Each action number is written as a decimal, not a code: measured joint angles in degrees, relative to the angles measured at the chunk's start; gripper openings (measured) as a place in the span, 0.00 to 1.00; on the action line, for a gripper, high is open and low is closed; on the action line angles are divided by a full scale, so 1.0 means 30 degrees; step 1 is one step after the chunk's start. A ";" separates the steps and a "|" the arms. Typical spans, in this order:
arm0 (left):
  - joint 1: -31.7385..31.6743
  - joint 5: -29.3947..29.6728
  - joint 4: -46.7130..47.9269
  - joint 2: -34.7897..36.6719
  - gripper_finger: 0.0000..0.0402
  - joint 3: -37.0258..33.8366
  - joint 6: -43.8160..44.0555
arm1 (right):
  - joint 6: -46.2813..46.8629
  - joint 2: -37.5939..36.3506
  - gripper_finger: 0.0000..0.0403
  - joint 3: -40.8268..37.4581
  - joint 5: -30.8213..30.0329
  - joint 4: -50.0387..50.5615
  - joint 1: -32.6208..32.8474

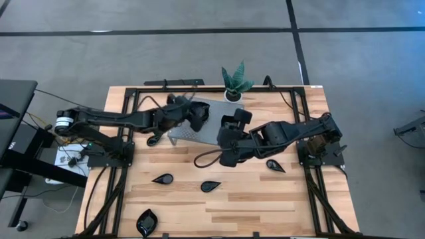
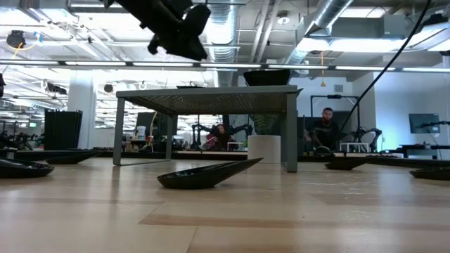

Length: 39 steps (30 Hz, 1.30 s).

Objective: Pick & Place Mini shaped plates
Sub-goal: Stack the leaf shaped plate on top of the leaf shaped plates on the shelf

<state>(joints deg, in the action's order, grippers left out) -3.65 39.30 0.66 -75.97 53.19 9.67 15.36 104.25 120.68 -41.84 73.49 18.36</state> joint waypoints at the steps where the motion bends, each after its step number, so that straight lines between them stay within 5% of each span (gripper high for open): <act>1: -0.0311 0.0163 0.0231 0.0180 0.22 0.0000 -0.0034 | 0.0035 0.0000 0.00 0.0000 0.0000 0.0001 0.0015; 10: -0.3119 -0.2171 0.0601 0.0229 0.02 -0.1951 0.1166 | 0.0420 0.0000 0.00 0.0000 0.0000 0.0280 0.0017; 24: -0.2446 -0.6346 0.0484 0.0227 0.02 -0.2448 0.1386 | 0.0420 0.0000 0.00 0.0000 -0.0008 0.0300 0.0002; 39: -0.0268 -0.4674 -0.0236 0.0227 0.02 -0.2448 -0.0232 | 0.0420 0.0015 0.00 0.0000 -0.0008 0.0300 0.0002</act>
<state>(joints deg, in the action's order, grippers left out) -4.45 25.28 -0.05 -75.29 45.84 8.97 16.62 104.29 120.68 -41.87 74.39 18.37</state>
